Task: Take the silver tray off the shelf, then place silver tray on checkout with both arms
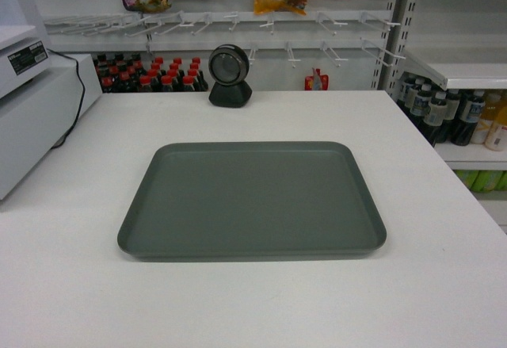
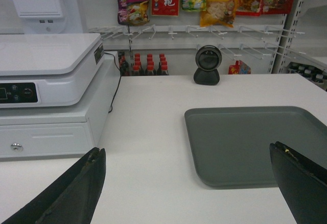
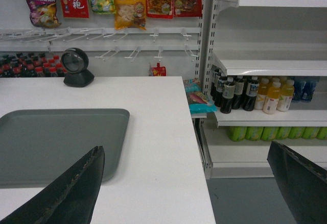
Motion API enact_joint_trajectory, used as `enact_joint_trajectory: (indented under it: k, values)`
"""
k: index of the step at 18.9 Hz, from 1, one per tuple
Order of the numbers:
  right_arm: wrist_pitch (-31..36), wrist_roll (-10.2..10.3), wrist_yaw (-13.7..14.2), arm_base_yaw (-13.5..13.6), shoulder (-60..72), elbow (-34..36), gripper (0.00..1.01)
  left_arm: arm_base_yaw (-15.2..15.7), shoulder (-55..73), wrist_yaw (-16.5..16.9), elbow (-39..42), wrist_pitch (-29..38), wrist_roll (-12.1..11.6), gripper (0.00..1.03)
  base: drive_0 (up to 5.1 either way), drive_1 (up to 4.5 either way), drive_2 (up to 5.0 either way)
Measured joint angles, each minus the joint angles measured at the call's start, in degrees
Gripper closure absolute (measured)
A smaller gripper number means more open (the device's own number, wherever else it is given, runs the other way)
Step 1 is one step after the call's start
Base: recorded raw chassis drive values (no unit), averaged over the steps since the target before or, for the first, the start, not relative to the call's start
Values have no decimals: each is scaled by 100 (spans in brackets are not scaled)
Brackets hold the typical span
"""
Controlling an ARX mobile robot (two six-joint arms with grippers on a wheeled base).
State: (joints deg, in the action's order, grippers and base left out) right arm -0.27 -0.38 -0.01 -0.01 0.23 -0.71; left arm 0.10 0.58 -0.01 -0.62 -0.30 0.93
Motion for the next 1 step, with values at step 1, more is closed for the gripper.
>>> enact_joint_trajectory:
  k: [1]
  values:
    - [0,-2,0,0,0,0,3,0,0,0,0,0,0,5,0,0,0]
